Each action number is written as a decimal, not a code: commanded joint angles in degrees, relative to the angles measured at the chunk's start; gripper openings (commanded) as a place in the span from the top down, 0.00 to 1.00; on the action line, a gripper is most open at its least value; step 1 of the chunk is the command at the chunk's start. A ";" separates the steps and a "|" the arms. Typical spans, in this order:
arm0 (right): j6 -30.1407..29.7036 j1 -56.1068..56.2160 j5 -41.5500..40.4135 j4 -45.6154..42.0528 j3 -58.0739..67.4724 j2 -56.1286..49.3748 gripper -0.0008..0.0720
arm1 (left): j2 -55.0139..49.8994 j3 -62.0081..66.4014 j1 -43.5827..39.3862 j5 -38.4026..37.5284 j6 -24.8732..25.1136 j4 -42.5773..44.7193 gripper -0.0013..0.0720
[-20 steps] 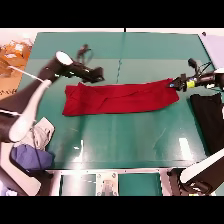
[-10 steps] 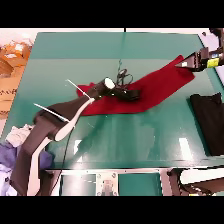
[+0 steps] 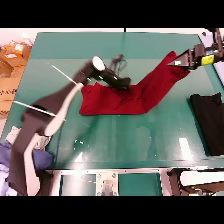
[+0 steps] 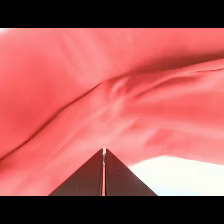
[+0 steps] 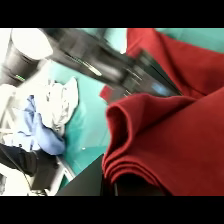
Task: Fold the shirts.
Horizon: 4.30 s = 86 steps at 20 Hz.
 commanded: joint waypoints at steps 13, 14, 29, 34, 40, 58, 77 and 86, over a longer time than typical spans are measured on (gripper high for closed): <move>6.54 56.89 -76.98 5.25 -5.60 -23.39 0.23 | 21.92 0.66 29.40 -22.84 4.11 16.17 0.94; 6.51 57.29 -79.82 8.13 -5.57 -24.63 0.23 | 21.90 0.22 29.38 -22.84 4.17 16.48 0.94; -3.52 11.30 -33.51 -15.37 -23.10 -8.72 0.19 | 21.90 0.09 29.38 -23.61 4.31 15.96 0.94; -8.17 19.26 -37.38 -7.74 -25.86 -15.76 0.19 | 21.90 0.09 29.38 -23.56 3.91 15.93 0.94; -8.68 29.31 -41.66 1.62 -20.02 -16.48 0.94 | 21.90 0.09 29.38 -24.06 3.93 15.96 0.94; 16.87 -25.27 -36.30 -1.14 1.14 1.64 0.96 | 21.90 0.09 29.38 -25.05 3.41 15.93 0.94; 25.51 -42.42 -27.34 -18.03 -5.70 7.34 0.96 | 21.90 0.07 29.38 -26.73 3.19 15.91 0.94; 34.42 -45.42 -20.87 -44.24 -21.20 16.83 0.96 | 21.90 -0.02 29.24 -27.28 2.43 14.43 0.94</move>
